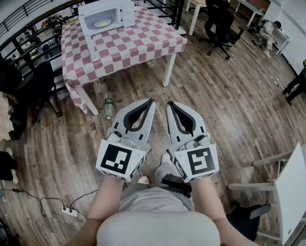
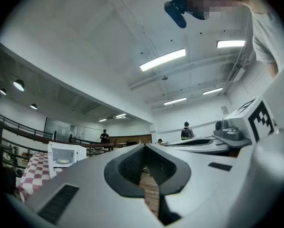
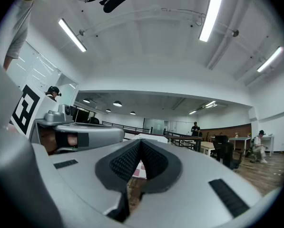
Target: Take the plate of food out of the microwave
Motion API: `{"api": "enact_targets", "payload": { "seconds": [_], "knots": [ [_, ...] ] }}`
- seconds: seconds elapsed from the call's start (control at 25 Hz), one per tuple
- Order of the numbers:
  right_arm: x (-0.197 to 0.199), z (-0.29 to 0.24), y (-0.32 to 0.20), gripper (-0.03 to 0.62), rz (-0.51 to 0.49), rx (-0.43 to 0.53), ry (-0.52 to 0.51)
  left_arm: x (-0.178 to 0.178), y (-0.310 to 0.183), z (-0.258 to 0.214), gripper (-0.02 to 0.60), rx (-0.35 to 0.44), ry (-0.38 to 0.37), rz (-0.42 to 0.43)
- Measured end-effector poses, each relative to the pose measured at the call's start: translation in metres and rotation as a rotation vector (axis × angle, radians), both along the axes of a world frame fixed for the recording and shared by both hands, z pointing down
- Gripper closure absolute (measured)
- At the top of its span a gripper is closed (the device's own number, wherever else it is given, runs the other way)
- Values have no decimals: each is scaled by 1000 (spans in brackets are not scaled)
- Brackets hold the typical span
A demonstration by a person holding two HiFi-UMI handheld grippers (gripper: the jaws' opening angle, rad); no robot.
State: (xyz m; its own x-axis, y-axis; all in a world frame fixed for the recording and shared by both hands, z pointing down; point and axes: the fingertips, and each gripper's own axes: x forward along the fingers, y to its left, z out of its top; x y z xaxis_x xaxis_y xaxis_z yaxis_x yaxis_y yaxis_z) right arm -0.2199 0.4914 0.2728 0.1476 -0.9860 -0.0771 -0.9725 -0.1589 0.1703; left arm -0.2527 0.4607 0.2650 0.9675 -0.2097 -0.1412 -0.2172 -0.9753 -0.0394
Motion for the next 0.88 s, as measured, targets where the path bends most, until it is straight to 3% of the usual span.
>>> {"api": "enact_targets", "payload": {
  "seconds": [0.48, 0.88],
  "knots": [
    [13, -9, -8, 568, -63, 42, 21, 19, -10, -2, 580, -3, 12, -34],
    [55, -5, -46, 568, -82, 24, 8, 57, -44, -3, 578, -5, 12, -68]
  ]
}}
